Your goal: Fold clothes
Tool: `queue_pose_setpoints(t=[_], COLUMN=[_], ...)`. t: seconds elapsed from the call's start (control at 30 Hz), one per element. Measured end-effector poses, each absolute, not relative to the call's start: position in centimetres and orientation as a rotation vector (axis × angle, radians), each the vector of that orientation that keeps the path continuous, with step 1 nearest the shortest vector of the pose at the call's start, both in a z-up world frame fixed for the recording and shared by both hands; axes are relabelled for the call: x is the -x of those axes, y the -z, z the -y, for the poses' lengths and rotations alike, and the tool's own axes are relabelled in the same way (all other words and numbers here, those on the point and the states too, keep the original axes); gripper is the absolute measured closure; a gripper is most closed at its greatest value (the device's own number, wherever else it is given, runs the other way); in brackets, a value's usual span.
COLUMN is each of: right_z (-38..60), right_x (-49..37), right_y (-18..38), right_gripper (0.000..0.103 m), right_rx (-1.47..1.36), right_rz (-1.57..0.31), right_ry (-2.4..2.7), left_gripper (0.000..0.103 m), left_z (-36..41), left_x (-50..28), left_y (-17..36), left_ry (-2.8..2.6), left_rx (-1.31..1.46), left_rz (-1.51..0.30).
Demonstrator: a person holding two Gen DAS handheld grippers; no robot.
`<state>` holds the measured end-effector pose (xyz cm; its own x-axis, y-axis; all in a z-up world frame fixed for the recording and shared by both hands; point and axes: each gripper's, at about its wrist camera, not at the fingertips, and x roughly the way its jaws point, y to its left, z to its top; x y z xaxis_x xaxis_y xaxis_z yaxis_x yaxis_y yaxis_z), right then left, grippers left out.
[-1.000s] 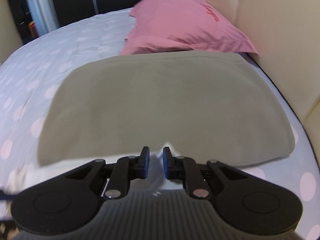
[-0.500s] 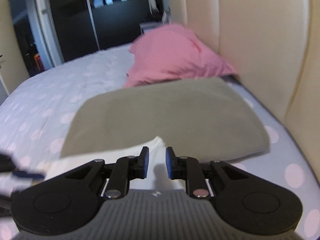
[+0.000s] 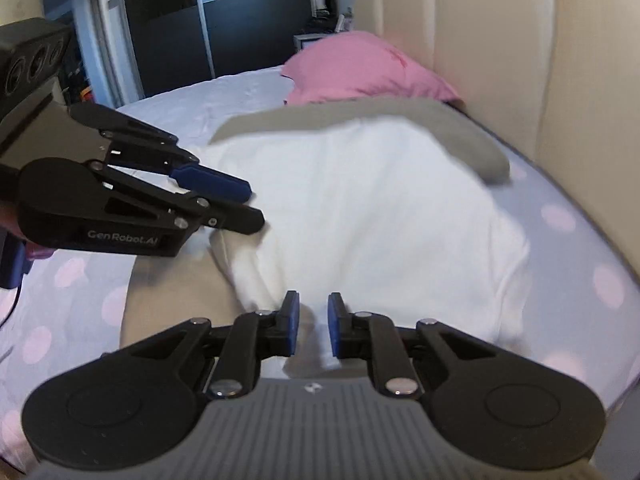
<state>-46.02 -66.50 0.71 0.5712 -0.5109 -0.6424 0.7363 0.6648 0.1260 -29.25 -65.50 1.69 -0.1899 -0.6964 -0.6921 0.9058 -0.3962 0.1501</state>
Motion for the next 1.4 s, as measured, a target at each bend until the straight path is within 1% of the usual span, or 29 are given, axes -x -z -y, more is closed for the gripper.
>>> queue_pose_setpoints(t=[0.17,0.23,0.37,0.43,0.47,0.53,0.63,0.77,0.93,1.07,1.1,1.17,1.2,1.23,1.27,1.3,1.37,1.4], right_z=[65.4,65.2,65.5,66.1,66.5,67.6,69.2,69.8,69.4,69.7,69.6,69.5,69.3,68.8,68.2,67.4,65.8,64.9], right_x=[46.8,47.1,48.8,49.5,49.7,50.1,50.0,49.3,49.5,49.0,49.0,48.9,49.0,49.1,49.1,49.2,48.8,48.5], right_y=[2.9,2.7,0.2,-1.1,-1.6,-2.1,-1.6,0.0,0.8,0.0,-0.6,-1.7,-2.3,-3.0,-3.7,-4.4,-6.0,-6.8], right_gripper=[0.089,0.089,0.087,0.082,0.082,0.076,0.076,0.073,0.072,0.071,0.069,0.058,0.048,0.043,0.041,0.035,0.031,0.026], right_rx=[-0.457,-0.460,-0.475,-0.435,-0.418,-0.404,-0.422,-0.451,-0.469,-0.496,-0.507,-0.528,-0.540,-0.553,-0.563,-0.570,-0.574,-0.574], right_rz=[-0.560,-0.537,-0.444,-0.409,-0.396,-0.382,-0.408,-0.462,-0.510,-0.578,-0.590,-0.614,-0.610,-0.590,-0.568,-0.546,-0.534,-0.534], right_ry=[0.773,0.779,0.782,0.816,0.839,0.890,0.946,0.952,0.966,0.966,0.964,0.960,0.957,0.954,0.954,0.958,0.992,1.018], left_gripper=[0.081,0.081,0.080,0.070,0.068,0.067,0.067,0.067,0.067,0.067,0.067,0.066,0.062,0.060,0.058,0.056,0.055,0.052], left_z=[63.6,63.1,62.1,61.3,60.9,60.5,60.9,61.5,61.4,60.5,60.2,59.3,58.9,58.4,58.0,57.6,56.8,56.4], left_x=[30.1,30.3,29.7,29.1,28.8,28.4,27.8,27.6,27.5,27.7,27.7,27.8,27.8,27.8,27.9,27.9,27.9,27.9], left_y=[-0.1,-0.3,-1.5,-2.1,-2.3,-2.4,-1.7,-1.0,-0.8,-1.5,-1.8,-2.6,-3.1,-3.5,-4.0,-4.5,-5.6,-6.2], left_ry=[1.773,1.771,1.773,1.739,1.720,1.691,1.670,1.663,1.650,1.637,1.635,1.640,1.642,1.645,1.647,1.650,1.655,1.653], left_rx=[-0.856,-0.845,-0.789,-0.748,-0.728,-0.734,-0.755,-0.772,-0.761,-0.752,-0.747,-0.727,-0.716,-0.706,-0.695,-0.681,-0.651,-0.630], left_rz=[-0.310,-0.280,-0.206,-0.204,-0.214,-0.253,-0.344,-0.404,-0.420,-0.413,-0.411,-0.407,-0.404,-0.402,-0.400,-0.398,-0.393,-0.383])
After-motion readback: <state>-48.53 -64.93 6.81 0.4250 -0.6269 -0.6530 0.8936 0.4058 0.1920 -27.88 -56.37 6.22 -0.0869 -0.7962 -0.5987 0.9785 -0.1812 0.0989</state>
